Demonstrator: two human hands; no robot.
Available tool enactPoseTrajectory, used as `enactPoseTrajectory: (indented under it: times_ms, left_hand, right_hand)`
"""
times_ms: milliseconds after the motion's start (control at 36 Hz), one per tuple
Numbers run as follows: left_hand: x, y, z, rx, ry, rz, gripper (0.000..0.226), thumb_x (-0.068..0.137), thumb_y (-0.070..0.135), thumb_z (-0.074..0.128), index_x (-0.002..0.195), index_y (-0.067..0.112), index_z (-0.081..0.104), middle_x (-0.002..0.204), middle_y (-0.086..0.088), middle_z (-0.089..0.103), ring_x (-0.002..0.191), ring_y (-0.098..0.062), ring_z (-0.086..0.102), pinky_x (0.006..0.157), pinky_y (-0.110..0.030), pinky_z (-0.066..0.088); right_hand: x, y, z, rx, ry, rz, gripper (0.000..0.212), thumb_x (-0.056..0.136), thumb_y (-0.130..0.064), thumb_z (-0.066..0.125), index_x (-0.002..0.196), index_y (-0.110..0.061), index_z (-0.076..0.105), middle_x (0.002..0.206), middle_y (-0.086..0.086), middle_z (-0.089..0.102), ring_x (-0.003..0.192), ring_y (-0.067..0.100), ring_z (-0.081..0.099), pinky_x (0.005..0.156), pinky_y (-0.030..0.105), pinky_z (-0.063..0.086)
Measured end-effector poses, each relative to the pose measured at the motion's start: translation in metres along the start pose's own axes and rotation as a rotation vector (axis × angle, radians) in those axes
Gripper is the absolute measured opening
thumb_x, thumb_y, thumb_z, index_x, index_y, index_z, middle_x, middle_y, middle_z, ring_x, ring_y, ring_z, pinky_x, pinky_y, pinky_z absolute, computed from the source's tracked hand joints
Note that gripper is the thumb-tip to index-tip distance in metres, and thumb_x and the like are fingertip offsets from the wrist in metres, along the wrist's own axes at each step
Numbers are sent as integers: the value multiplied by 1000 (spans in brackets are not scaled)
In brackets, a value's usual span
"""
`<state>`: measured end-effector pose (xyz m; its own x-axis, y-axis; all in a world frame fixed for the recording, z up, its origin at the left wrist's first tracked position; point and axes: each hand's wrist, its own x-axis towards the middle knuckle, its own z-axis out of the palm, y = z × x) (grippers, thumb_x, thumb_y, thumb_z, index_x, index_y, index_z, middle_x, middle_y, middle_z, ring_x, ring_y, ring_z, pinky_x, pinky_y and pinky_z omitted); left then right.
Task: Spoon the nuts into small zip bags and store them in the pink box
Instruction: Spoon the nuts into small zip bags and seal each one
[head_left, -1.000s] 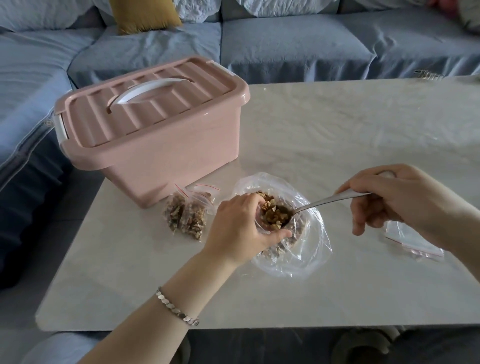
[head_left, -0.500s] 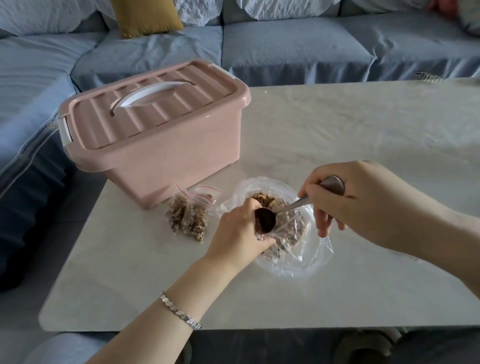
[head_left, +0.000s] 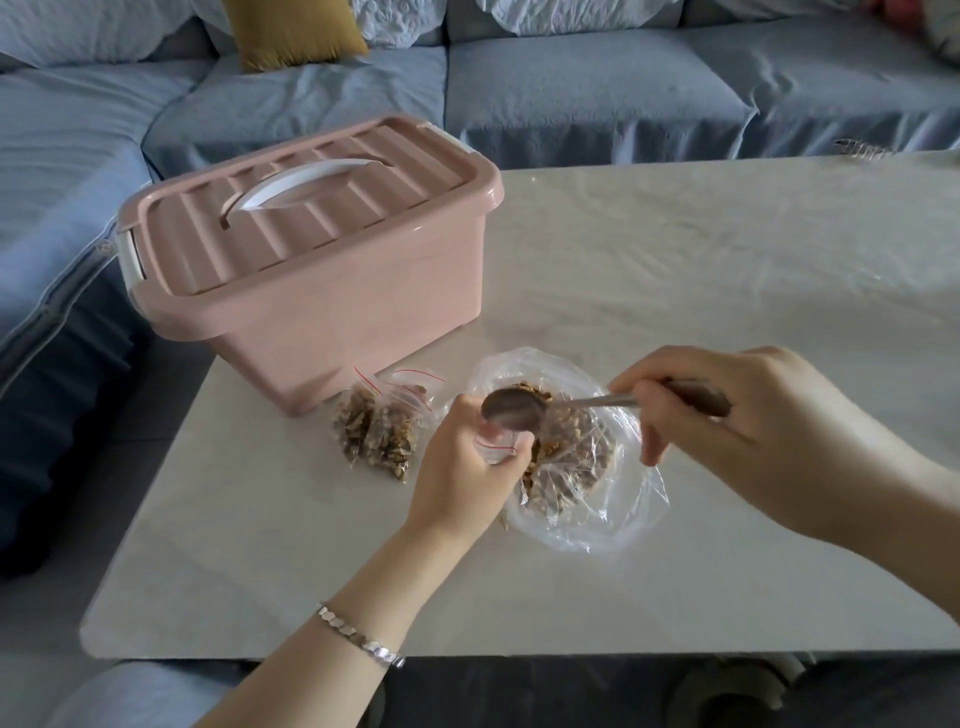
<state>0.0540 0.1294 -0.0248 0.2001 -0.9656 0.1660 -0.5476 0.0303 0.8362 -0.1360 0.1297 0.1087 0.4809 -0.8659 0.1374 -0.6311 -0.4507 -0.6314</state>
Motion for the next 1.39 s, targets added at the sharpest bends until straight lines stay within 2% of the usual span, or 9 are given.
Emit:
enactPoseTrajectory:
  times_ms: [83,194,306,417,583,861,1056,1222,1389]
  left_hand:
    - [-1,-3,-6,-113,52,-144,21,78,20,71,78,20,50,78,9,58,74,2,56,69,-2,37]
    - [-3,-7,-18,-169,75,-262,20,80,24,70,82,28,50,86,14,57,78,10,54,69,1,35]
    - [-3,-13,-22,-139,-15,-351,19,77,34,67,89,30,51,93,12,61,77,-15,65,80,-32,53]
    - [0,-9,-20,-47,-94,-368,29,78,35,63,99,20,49,96,6,58,71,0,58,60,-18,43]
    - [5,-9,-12,25,-177,-316,33,82,35,63,105,22,44,99,12,49,87,-4,49,62,-13,33]
    - [11,-11,-5,-60,-170,-347,24,81,29,65,96,25,48,97,16,49,97,-8,50,77,-22,33]
    - [8,-11,-3,-159,-211,-351,26,70,37,65,88,29,48,97,14,53,98,-10,55,81,-24,41]
    - [4,-12,-11,-147,-163,-332,19,81,22,67,89,27,50,98,13,55,84,5,54,62,0,36]
    - [-7,-14,-24,-24,-153,-196,23,79,25,68,88,29,47,106,18,57,93,10,54,81,-11,41]
  right_hand:
    - [-7,14,1,89,184,53,20,85,-32,42,80,-34,61,60,-16,65,48,28,50,48,35,41]
    - [-16,35,19,113,241,152,20,83,-31,40,81,-34,60,59,-16,64,50,25,50,51,29,39]
    - [-18,58,52,60,172,195,17,93,-22,48,84,-29,61,60,-8,63,50,11,53,49,20,41]
    - [-11,70,77,-12,236,215,21,93,-15,47,105,-15,65,72,-9,61,63,7,54,57,15,38]
    - [-8,72,101,-22,214,252,30,95,-14,44,122,-14,60,92,-3,63,81,19,60,68,24,37]
    - [-8,78,106,434,208,484,24,96,-9,41,98,-19,63,58,0,65,53,6,55,56,15,44]
    - [-8,74,97,826,191,647,25,96,-3,41,91,-8,66,56,8,64,52,18,61,51,20,45]
    - [-14,77,90,989,243,740,26,95,-5,41,91,-4,67,58,10,62,57,23,64,57,26,45]
    - [-28,79,73,1021,333,731,26,96,-7,40,91,-3,66,60,12,64,60,25,67,51,20,51]
